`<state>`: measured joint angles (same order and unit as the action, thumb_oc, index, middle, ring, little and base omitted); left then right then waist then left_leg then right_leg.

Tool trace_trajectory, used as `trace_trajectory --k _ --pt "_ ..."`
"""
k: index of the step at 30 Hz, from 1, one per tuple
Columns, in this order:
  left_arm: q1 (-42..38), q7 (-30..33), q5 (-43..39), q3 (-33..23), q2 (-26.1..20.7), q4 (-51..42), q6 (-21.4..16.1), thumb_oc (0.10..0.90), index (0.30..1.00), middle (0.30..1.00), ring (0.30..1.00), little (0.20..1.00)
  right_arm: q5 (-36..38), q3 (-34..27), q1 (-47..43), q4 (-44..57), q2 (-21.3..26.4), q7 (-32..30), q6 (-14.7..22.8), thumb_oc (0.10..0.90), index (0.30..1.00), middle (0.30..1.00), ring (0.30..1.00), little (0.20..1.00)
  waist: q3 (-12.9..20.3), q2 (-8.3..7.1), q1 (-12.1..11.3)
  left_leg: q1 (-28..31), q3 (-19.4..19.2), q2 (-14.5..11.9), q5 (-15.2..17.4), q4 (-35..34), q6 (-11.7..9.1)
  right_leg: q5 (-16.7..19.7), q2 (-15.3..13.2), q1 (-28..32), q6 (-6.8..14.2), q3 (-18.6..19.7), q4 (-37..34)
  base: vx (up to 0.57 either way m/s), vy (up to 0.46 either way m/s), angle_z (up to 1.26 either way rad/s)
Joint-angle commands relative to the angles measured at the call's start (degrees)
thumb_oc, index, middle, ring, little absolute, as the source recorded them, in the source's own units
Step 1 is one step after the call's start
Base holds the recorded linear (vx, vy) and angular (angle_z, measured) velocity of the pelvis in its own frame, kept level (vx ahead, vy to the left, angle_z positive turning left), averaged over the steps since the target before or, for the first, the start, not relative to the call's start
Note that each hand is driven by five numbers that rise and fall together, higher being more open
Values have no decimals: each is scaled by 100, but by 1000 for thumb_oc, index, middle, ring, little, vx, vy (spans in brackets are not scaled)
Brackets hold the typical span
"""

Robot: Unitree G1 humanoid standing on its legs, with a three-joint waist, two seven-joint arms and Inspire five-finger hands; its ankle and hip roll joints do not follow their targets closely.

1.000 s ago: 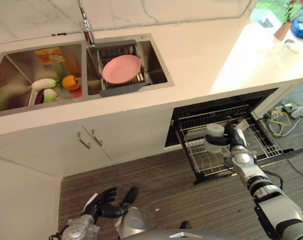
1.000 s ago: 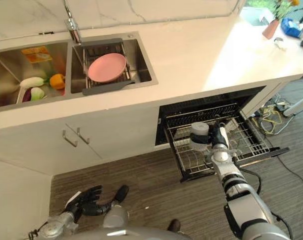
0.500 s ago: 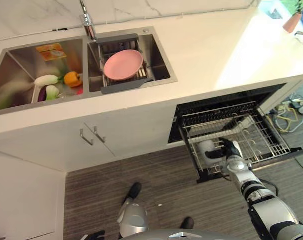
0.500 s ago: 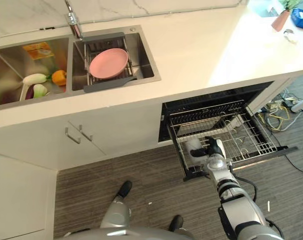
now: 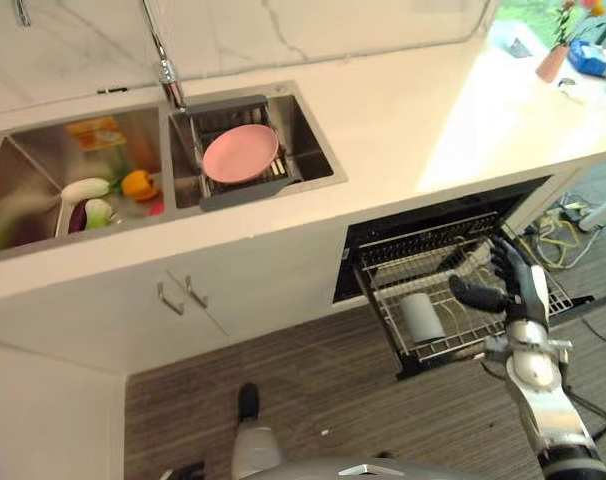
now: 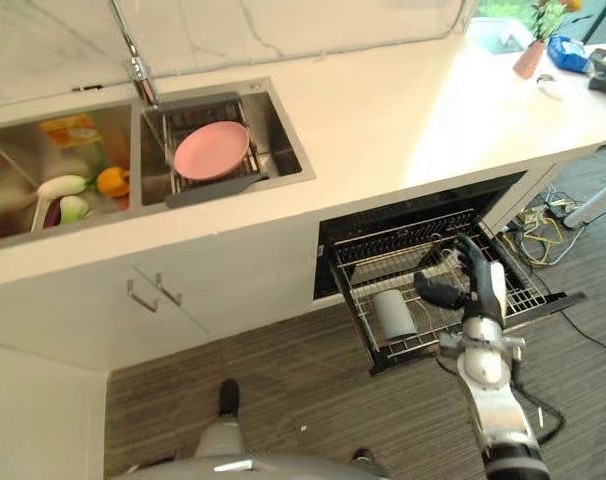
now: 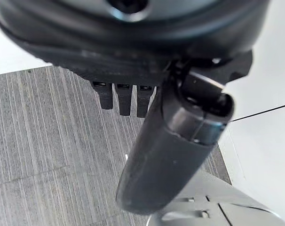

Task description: Place the dishes in the dishwasher.

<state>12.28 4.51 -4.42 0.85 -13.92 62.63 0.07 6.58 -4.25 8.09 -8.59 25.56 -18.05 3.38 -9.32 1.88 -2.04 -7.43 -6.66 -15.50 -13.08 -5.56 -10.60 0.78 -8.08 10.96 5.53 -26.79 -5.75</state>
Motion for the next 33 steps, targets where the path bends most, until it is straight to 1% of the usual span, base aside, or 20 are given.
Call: trace_trajectory --k 1,3,5,7,9,13,14,15,16,17,18,19,22,24,25,27,29,30,32,33 --pt "-208 182 318 338 134 376 -105 800 900 900 900 900 -186 -829 -338 608 131 -205 566 800 900 900 900 900 184 303 105 448 -585 -453 384 226 6 -404 -369 -251 486 185 141 -23 138 11" --pt "-213 276 416 333 235 517 -107 800 900 900 900 900 -264 -1022 -125 1245 -158 -250 697 800 900 900 900 900 272 307 222 470 -695 -271 537 243 86 -256 -658 -355 594 145 210 23 283 9" --pt "-218 434 388 225 389 790 -63 800 900 900 900 900 -313 -1062 -230 1588 -361 -338 855 800 900 900 900 900 392 268 202 496 -416 227 929 220 305 -58 -1055 -527 716 306 431 92 450 -3" --pt "-226 474 337 192 417 844 -37 800 900 900 900 900 -206 -1003 -303 1672 -478 -346 932 800 900 900 900 900 417 234 171 516 -330 410 1059 266 388 -36 -1235 -597 750 371 600 57 302 -1" --pt "-220 485 175 119 393 837 46 800 900 900 900 900 90 -922 -468 2124 -736 -228 1090 800 900 900 900 900 376 158 132 660 -191 846 1330 349 760 -12 -1554 -887 671 805 1612 71 425 5" --pt "-209 444 105 118 302 963 70 800 900 900 900 900 316 -746 -737 2557 -786 11 1328 800 900 900 900 900 171 161 174 978 -42 1125 1482 277 1073 509 -1593 -1395 655 1383 2874 52 260 29" --pt "-231 441 125 111 247 973 67 800 900 900 900 900 402 -635 -787 2597 -781 133 1393 800 900 900 900 900 132 184 153 1063 -17 1139 1492 233 1127 478 -1530 -1561 670 1479 3180 92 241 18" --pt "-239 412 153 123 196 938 71 800 900 900 900 900 593 -498 -807 2589 -666 335 1382 800 900 900 900 900 97 195 186 1206 187 1160 1491 156 1177 249 -1039 -1831 561 1707 3379 82 141 10" --pt "-239 412 153 124 197 938 71 800 900 900 900 900 593 -498 -807 2588 -664 335 1382 800 900 900 900 900 102 201 185 1200 186 1154 1490 156 1176 255 -1033 -1834 559 1705 3371 130 67 12" --pt "-260 385 117 122 184 925 60 800 900 900 900 900 744 -454 -797 2546 -582 484 1359 800 900 900 900 900 91 160 208 1248 299 1190 1514 143 1166 -14 -777 -1881 511 1808 3144 155 -93 31" --pt "-305 298 27 140 190 913 31 800 900 900 900 900 906 -396 -892 2431 -423 567 1350 800 900 900 900 900 105 65 178 1239 453 1240 1522 121 1119 -207 -569 -1820 464 1793 2273 162 -94 51" --pt "-309 297 25 139 190 916 29 800 900 900 900 900 913 -395 -905 2412 -416 569 1360 800 900 900 900 900 103 81 195 1241 470 1222 1528 122 1114 -185 -550 -1775 460 1762 2208 164 -161 75" --pt "-466 181 -49 230 195 1019 23 800 900 900 900 900 1032 -171 -1094 2142 -230 734 1292 800 900 900 900 900 60 -25 292 1368 789 1245 1612 65 1002 128 -333 -2074 567 2264 1277 135 -126 73" --pt "-506 133 95 177 173 1091 53 800 900 900 900 900 969 -65 -969 2014 -103 934 1148 800 900 900 900 900 228 -195 183 1428 874 1219 1706 63 892 245 -492 -1686 554 1946 853 176 -215 79" --pt "-502 132 96 176 174 1093 50 800 900 900 900 900 973 -63 -969 2006 -101 939 1153 800 900 900 900 900 223 -187 211 1436 903 1210 1709 63 888 254 -489 -1643 554 1908 817 174 -254 98" --pt "-433 134 133 167 218 1090 41 800 900 900 900 900 715 -46 -965 1884 144 1057 1048 800 900 900 900 900 426 -169 139 1467 898 899 1676 71 687 226 -408 -1320 534 1546 598 162 -227 89" --pt "-427 134 133 169 223 1087 42 800 900 900 900 900 715 -44 -965 1879 150 1058 1051 800 900 900 900 900 429 -154 158 1466 918 885 1679 70 680 232 -395 -1298 530 1520 576 99 -152 54" --pt "-345 114 208 247 216 958 15 800 900 900 900 900 240 -130 -1045 1670 522 990 978 800 900 900 900 900 505 -140 70 1447 984 682 1624 106 560 134 -307 -1147 473 1348 555 102 -181 57" --pt "-332 115 256 258 201 950 19 800 900 900 900 900 62 -151 -1098 1568 690 978 957 800 900 900 900 900 514 -131 47 1448 1012 622 1602 108 518 93 -279 -1098 442 1292 558 91 -175 23" --pt "-307 119 365 288 175 973 17 800 900 900 900 900 -98 -179 -1239 1391 1022 967 971 800 900 900 900 900 550 -104 3 1456 1037 505 1561 94 432 32 -243 -1010 409 1158 531 83 -160 19"
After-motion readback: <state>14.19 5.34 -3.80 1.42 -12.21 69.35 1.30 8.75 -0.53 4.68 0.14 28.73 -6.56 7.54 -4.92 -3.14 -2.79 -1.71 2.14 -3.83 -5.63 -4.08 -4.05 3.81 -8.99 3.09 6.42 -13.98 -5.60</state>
